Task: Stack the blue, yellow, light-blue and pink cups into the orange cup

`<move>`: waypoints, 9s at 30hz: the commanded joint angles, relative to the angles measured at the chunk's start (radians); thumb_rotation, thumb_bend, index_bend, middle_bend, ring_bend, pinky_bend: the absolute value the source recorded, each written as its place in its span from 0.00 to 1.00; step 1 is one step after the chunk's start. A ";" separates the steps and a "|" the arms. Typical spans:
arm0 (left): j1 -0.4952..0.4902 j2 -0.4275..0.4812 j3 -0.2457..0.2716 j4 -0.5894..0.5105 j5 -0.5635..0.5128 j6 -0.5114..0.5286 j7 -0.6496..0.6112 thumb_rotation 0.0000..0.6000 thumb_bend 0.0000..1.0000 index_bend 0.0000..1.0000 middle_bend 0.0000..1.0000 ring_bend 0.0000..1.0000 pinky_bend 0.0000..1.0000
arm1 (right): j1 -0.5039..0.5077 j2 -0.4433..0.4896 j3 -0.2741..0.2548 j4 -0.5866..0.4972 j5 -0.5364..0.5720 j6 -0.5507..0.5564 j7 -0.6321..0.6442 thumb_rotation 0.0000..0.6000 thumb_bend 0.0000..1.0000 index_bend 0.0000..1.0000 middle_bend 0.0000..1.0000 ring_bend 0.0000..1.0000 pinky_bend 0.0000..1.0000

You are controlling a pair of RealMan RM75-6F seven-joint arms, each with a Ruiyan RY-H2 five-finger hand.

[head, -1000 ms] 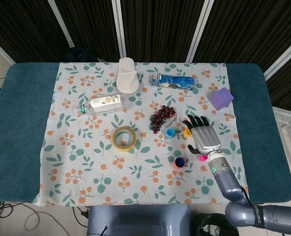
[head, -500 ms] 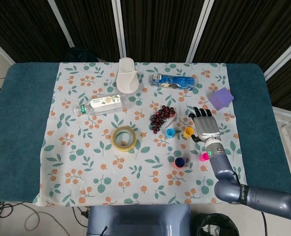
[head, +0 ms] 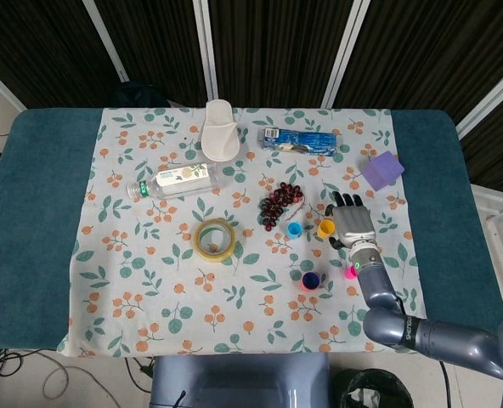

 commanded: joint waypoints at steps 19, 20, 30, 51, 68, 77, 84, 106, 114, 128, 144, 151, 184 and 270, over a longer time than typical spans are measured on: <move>0.000 0.000 -0.002 0.001 -0.004 -0.001 0.000 1.00 0.81 0.07 0.00 0.00 0.06 | -0.005 -0.055 0.008 0.079 -0.023 -0.014 0.038 1.00 0.40 0.40 0.00 0.00 0.00; 0.000 0.000 -0.002 0.001 -0.004 -0.001 0.000 1.00 0.81 0.07 0.00 0.00 0.06 | -0.005 -0.057 0.009 0.082 -0.023 -0.016 0.039 1.00 0.40 0.41 0.00 0.00 0.00; 0.000 0.001 -0.002 0.000 -0.007 -0.003 0.000 1.00 0.81 0.07 0.00 0.00 0.06 | -0.011 -0.069 0.017 0.106 -0.039 -0.032 0.062 1.00 0.40 0.48 0.00 0.00 0.00; -0.001 0.000 -0.001 -0.003 -0.003 -0.003 0.001 1.00 0.81 0.08 0.00 0.00 0.07 | -0.144 0.256 -0.089 -0.520 -0.381 0.184 0.015 1.00 0.40 0.48 0.00 0.00 0.00; 0.000 0.000 -0.002 -0.003 -0.002 -0.001 -0.002 1.00 0.81 0.08 0.00 0.00 0.07 | -0.213 0.199 -0.173 -0.556 -0.510 0.228 -0.019 1.00 0.40 0.48 0.00 0.00 0.00; 0.000 0.000 -0.002 -0.002 -0.002 -0.001 -0.002 1.00 0.81 0.08 0.00 0.00 0.07 | -0.217 0.175 -0.159 -0.522 -0.483 0.211 -0.012 1.00 0.40 0.48 0.00 0.00 0.00; -0.001 0.000 -0.002 -0.002 -0.003 -0.002 -0.001 1.00 0.81 0.08 0.00 0.00 0.07 | -0.219 0.170 -0.154 -0.497 -0.456 0.193 -0.002 1.00 0.40 0.48 0.00 0.00 0.00; 0.000 0.002 -0.004 -0.004 -0.005 -0.001 -0.010 1.00 0.81 0.08 0.00 0.00 0.07 | -0.104 0.088 0.015 -0.397 -0.285 0.141 0.006 1.00 0.40 0.22 0.00 0.00 0.00; 0.001 0.004 -0.005 -0.003 -0.010 -0.005 -0.020 1.00 0.81 0.08 0.00 0.00 0.07 | 0.004 -0.083 0.077 -0.224 -0.163 0.124 -0.051 1.00 0.40 0.23 0.00 0.00 0.00; 0.001 0.007 -0.004 -0.003 -0.012 -0.009 -0.025 1.00 0.81 0.08 0.00 0.00 0.07 | 0.072 -0.182 0.099 -0.020 -0.012 0.078 -0.082 1.00 0.40 0.28 0.00 0.00 0.00; 0.001 0.006 -0.003 -0.006 -0.012 -0.010 -0.018 1.00 0.81 0.08 0.00 0.00 0.07 | 0.068 -0.182 0.091 0.055 0.009 0.039 -0.052 1.00 0.40 0.36 0.00 0.00 0.00; 0.000 0.006 -0.004 -0.006 -0.014 -0.011 -0.018 1.00 0.81 0.08 0.00 0.00 0.07 | 0.068 -0.187 0.092 0.085 0.012 0.028 -0.038 1.00 0.40 0.39 0.00 0.00 0.00; 0.000 0.006 -0.007 -0.009 -0.018 -0.011 -0.022 1.00 0.81 0.08 0.00 0.00 0.08 | -0.097 0.170 -0.026 -0.448 -0.315 0.197 -0.002 1.00 0.40 0.49 0.00 0.00 0.00; 0.002 0.003 -0.004 -0.010 -0.010 -0.003 -0.007 1.00 0.81 0.08 0.00 0.00 0.08 | -0.317 0.185 -0.109 -0.253 -0.391 0.083 0.209 1.00 0.40 0.33 0.00 0.00 0.00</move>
